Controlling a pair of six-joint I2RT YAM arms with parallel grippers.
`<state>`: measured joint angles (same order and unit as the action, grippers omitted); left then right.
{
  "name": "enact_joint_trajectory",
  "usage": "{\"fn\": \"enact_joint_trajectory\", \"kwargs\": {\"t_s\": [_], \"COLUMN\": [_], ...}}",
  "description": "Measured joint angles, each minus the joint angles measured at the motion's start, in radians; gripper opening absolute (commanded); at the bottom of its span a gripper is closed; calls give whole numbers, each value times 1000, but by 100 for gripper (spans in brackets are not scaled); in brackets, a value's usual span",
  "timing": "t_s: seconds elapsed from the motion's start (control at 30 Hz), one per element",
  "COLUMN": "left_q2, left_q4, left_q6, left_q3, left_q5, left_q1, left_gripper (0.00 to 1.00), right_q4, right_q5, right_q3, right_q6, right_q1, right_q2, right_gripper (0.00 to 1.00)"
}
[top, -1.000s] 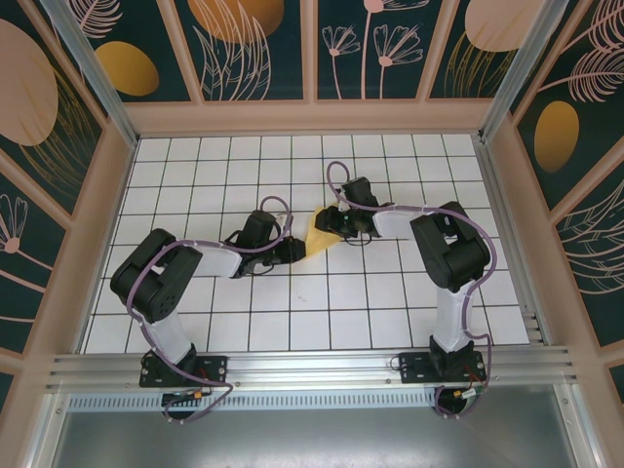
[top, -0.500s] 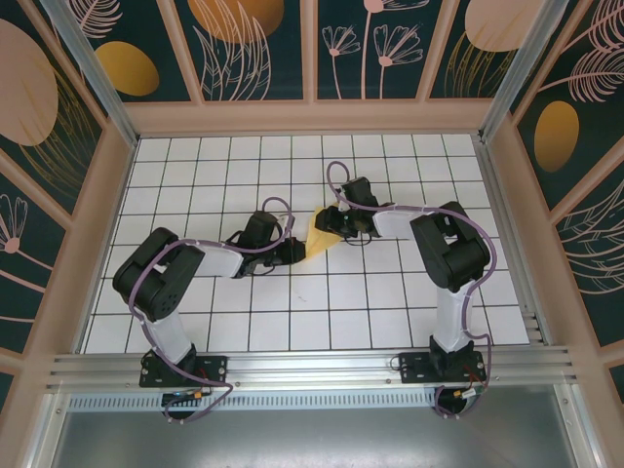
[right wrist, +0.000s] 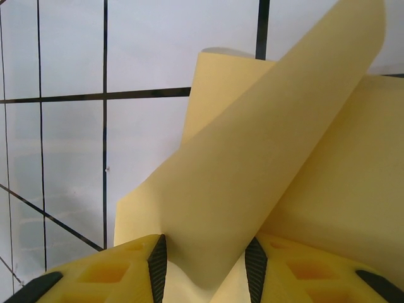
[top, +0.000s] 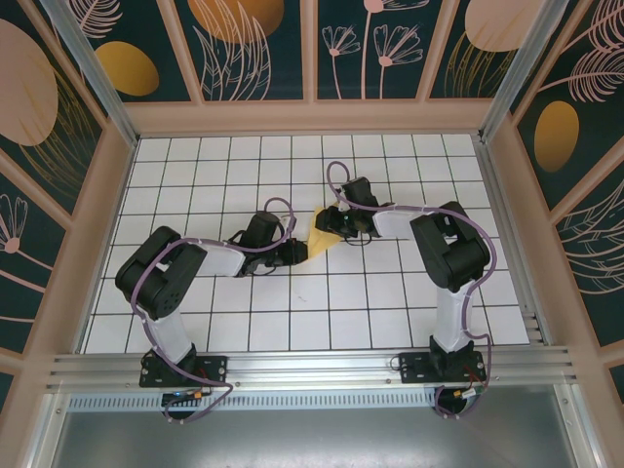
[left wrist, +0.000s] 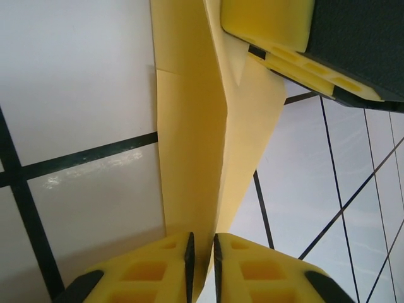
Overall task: Fold a paper plane with a square sheet of paper (pick it up from the middle)
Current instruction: Fourth fold the wing at the center of the table.
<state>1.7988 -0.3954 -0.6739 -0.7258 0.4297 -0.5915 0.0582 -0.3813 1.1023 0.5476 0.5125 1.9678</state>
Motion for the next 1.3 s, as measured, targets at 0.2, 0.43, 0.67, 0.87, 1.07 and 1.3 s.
{"fn": "enact_joint_trajectory", "kwargs": {"t_s": [0.2, 0.43, 0.67, 0.87, 1.07, 1.3], "left_q2": [-43, -108, -34, 42, 72, 93], "left_q4": [14, -21, -72, -72, -47, -44], "left_q6": [-8, -19, -54, -64, -64, -72], "left_q3": [-2, -6, -72, -122, -126, -126], "left_q5": [-50, -82, -47, -26, -26, -27], "left_q1": [0, 0, 0, 0, 0, 0], "left_gripper": [31, 30, 18, 11, 8, 7], "right_q4": [-29, -49, -64, -72, -74, -87], "right_q5": [27, 60, 67, 66, 67, 77], "right_q3": [20, 34, 45, 56, 58, 65], "right_q6": [0, -5, -18, -19, -19, -19], "right_q1": [7, 16, 19, 19, 19, 19], "right_q2": [10, 13, 18, 24, 25, 29], "right_gripper": [35, 35, 37, 37, 35, 31]}}
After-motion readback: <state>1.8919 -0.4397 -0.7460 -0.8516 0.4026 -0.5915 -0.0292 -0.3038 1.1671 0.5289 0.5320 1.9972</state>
